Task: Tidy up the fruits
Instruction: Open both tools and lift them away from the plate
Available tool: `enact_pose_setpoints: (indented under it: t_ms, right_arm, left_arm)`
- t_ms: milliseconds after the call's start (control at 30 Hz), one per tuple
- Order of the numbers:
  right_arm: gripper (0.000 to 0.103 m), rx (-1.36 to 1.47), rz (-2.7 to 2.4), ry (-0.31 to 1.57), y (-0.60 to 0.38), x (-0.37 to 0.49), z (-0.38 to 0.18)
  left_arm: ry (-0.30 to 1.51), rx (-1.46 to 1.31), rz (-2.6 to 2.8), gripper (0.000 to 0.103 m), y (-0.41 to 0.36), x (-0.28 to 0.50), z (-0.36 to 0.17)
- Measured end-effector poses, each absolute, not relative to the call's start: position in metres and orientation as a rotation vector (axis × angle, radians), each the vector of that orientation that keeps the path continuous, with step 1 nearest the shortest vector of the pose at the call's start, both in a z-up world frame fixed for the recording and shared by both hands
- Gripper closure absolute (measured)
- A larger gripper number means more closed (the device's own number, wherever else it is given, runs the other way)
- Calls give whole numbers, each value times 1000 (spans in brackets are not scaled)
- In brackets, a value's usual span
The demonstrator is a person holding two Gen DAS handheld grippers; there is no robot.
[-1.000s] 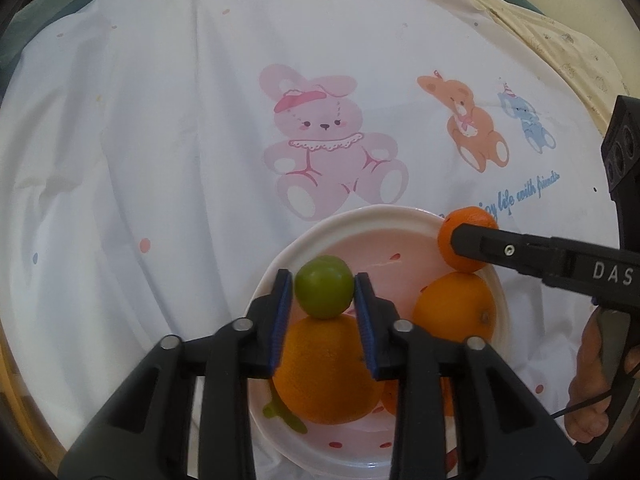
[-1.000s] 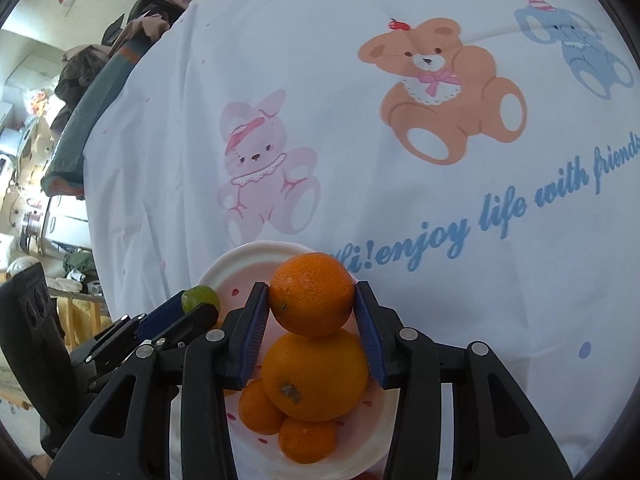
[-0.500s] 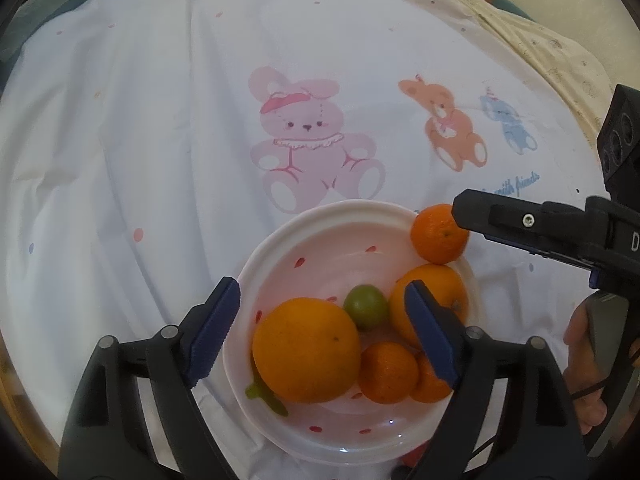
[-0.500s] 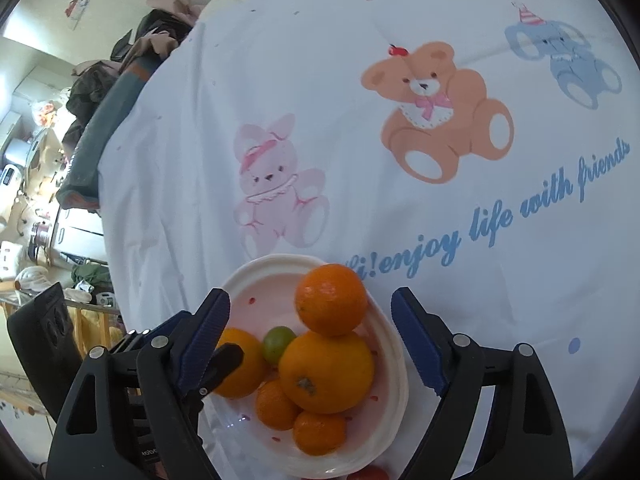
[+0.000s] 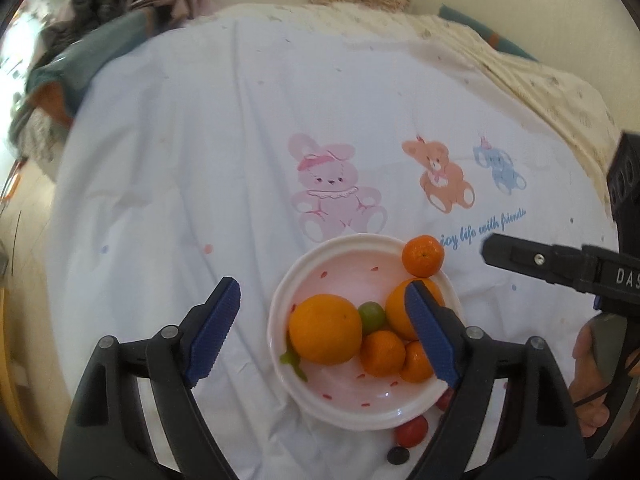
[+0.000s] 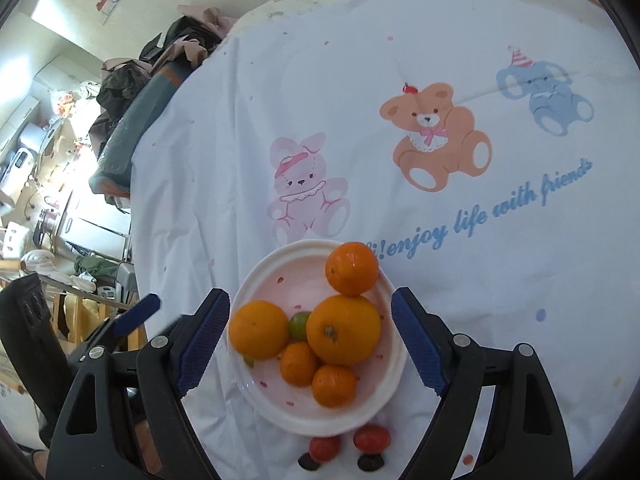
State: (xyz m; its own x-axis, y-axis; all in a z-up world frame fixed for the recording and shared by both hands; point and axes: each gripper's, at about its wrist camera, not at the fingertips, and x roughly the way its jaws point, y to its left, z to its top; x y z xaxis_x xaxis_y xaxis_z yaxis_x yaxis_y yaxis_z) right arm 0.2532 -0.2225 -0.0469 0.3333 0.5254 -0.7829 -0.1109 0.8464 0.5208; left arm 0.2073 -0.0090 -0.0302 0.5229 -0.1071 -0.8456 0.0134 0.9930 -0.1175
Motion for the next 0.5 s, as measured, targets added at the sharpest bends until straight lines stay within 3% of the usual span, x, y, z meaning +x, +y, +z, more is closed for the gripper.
enact_pose_setpoints:
  t_ms: [500]
  right_arm:
    - [18,420,344,1170,-266,166,-35]
  left_arm:
    - [1011,-108,-64,21,-21,131,-10]
